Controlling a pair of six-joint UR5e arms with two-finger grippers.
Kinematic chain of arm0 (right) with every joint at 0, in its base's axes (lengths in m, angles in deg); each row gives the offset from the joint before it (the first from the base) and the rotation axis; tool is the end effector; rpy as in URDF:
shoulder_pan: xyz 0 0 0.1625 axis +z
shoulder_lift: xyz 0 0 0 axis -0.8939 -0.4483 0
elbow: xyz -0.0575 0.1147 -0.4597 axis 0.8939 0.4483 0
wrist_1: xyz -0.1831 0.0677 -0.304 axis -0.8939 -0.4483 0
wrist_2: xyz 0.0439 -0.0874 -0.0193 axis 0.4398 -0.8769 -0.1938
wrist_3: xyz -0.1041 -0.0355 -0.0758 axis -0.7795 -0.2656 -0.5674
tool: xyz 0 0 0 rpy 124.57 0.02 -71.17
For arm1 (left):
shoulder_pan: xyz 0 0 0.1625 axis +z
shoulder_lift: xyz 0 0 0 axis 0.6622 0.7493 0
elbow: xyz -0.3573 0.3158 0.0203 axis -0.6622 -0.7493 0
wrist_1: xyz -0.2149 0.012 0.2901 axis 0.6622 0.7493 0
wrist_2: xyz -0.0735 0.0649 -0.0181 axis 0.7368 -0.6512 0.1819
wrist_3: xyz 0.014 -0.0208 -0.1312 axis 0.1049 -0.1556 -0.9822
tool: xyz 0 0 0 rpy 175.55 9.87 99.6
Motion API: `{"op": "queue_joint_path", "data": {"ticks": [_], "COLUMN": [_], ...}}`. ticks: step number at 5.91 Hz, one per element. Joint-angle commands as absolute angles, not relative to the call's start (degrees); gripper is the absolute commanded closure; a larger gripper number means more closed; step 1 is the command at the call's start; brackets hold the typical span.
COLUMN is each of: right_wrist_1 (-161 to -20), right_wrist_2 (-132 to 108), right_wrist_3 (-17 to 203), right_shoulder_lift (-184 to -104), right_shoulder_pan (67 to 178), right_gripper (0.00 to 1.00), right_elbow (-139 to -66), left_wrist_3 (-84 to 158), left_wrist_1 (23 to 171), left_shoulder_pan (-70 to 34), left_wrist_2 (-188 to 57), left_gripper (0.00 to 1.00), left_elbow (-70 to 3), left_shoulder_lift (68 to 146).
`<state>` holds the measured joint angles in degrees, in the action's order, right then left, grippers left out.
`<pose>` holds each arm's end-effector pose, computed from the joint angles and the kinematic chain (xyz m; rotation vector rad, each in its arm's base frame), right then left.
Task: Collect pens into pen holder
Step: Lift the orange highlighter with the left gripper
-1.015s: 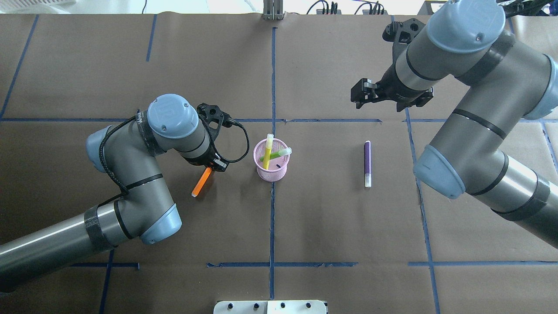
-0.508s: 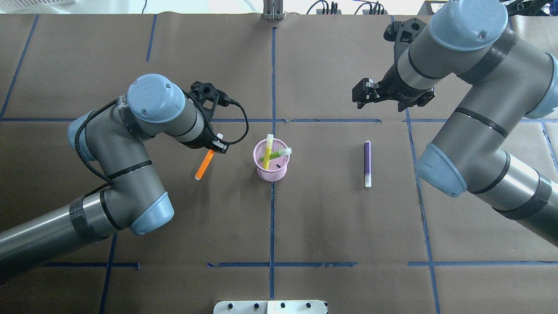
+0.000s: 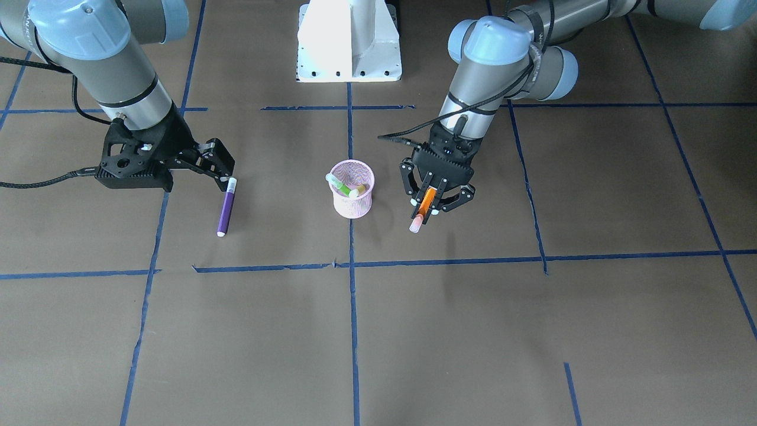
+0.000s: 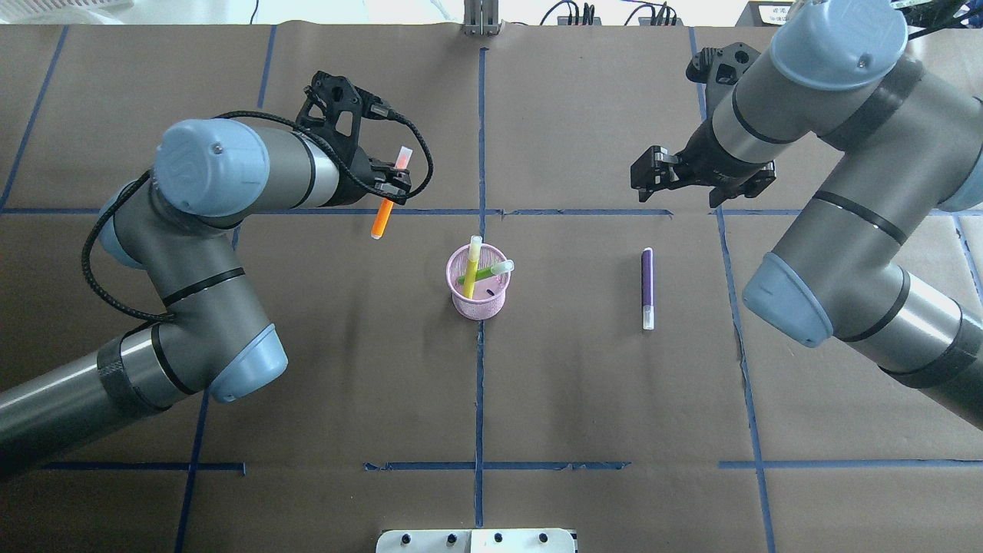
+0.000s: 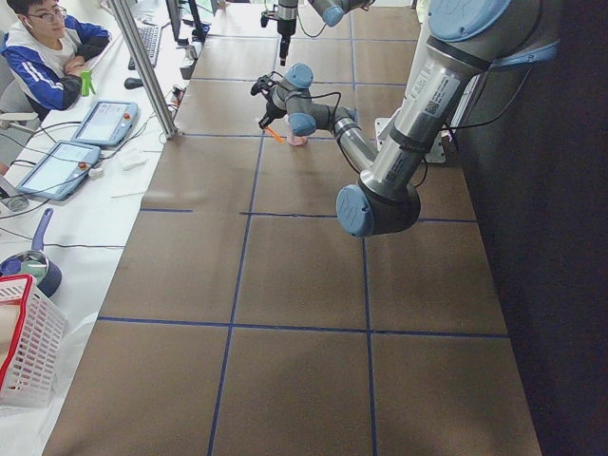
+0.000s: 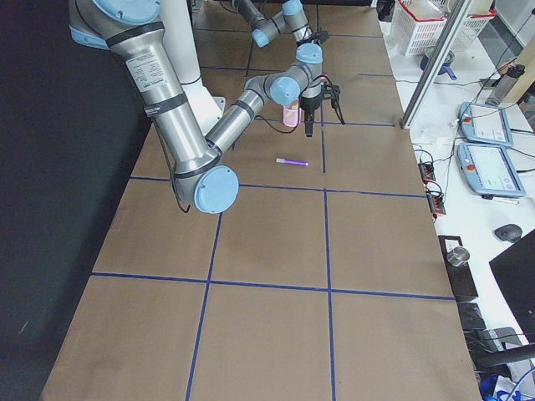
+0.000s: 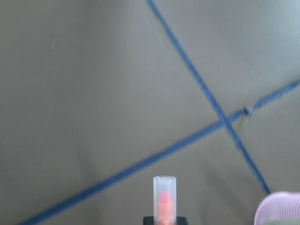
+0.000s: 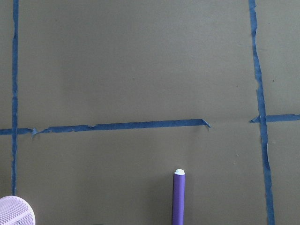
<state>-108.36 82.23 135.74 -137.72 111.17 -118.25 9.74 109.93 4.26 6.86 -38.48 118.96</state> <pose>-0.3521 -0.4947 0.3738 0.0873 -0.8337 0.1092 0.4575 -0.5026 0.2999 0.8649 1.0307 0.2084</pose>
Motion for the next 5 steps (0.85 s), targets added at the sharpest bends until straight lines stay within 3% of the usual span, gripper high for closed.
{"op": "queue_joint_path", "data": {"ticks": [1, 3, 5], "right_wrist_1": [-108.3, -108.3, -108.3], "right_wrist_2": [82.3, 82.3, 82.3], "right_wrist_3": [135.7, 135.7, 135.7], "right_shoulder_lift": [-138.2, -138.3, -138.9], "right_shoulder_pan": [111.2, 111.2, 111.1], "right_gripper": [0.00, 0.00, 0.00], "right_elbow": [-118.2, -118.0, -117.9], "left_wrist_3": [10.0, 10.0, 10.1], "left_wrist_1": [135.0, 153.3, 160.5], "left_shoulder_pan": [5.2, 12.3, 15.5], "left_wrist_2": [3.4, -7.4, -11.3], "left_gripper": [1.00, 1.00, 1.00], "left_elbow": [-34.9, -28.4, -26.9], "left_shoulder_lift": [116.0, 116.0, 116.7]}}
